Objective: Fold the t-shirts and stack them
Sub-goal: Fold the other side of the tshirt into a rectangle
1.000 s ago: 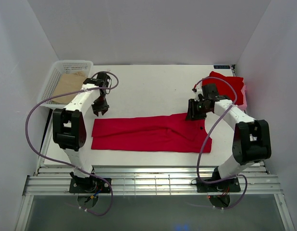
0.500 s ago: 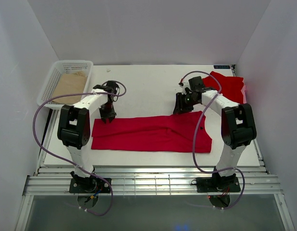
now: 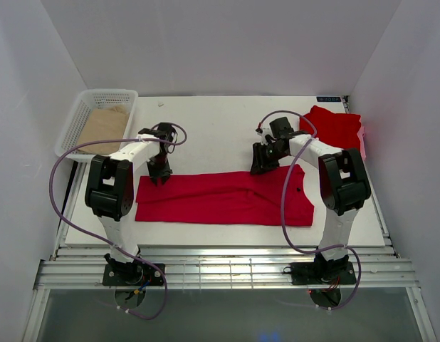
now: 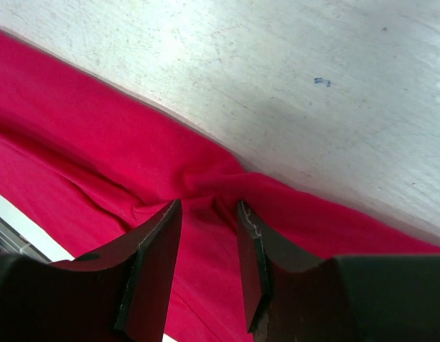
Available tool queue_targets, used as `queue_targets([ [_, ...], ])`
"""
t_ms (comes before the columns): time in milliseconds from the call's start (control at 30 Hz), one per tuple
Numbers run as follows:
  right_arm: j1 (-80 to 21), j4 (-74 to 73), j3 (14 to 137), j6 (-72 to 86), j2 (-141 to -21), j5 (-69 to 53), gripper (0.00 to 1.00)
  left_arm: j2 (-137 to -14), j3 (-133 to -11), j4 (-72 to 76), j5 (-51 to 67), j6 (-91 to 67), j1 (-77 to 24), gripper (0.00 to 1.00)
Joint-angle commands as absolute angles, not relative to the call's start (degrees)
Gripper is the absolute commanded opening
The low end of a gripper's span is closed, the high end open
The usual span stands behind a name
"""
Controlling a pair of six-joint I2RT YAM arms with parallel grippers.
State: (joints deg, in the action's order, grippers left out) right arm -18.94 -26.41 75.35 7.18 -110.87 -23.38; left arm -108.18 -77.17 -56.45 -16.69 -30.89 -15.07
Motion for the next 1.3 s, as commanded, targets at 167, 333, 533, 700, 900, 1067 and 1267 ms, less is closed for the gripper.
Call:
queue_targets([
  [167, -20.13, -26.89, 77.61, 6.59, -111.01, -24.52, 0.41, -106.79, -75.41, -55.11, -16.87, -30.94, -14.94, 0.35],
  [333, -20.48, -27.77, 76.3, 5.54, -110.31, -23.64, 0.14, -106.61, -74.97, -55.02, -17.23, -30.67, -14.94, 0.35],
  [533, -20.65, -28.21, 74.01, 4.92, -106.88, -22.59, 0.08, -106.17, -74.97, -55.11, -17.58, -30.5, -14.94, 0.36],
  [700, -20.92, -29.62, 72.6, 4.75, -103.28, -21.62, 0.08, -106.26, -75.76, -55.28, -17.93, -29.88, -14.94, 0.35],
  [900, -21.8, -31.81, 71.9, 4.66, -100.12, -21.1, 0.08, -105.03, -76.2, -56.16, -18.63, -29.53, -14.94, 0.35],
  [1067, -22.94, -33.31, 69.7, 4.66, -96.77, -20.22, 0.08, -104.5, -75.67, -55.99, -18.11, -29.36, -14.94, 0.35],
  [1267, -26.19, -33.05, 62.94, 7.64, -89.66, -18.9, 0.08, -104.24, -75.5, -55.81, -17.75, -29.36, -14.94, 0.35],
])
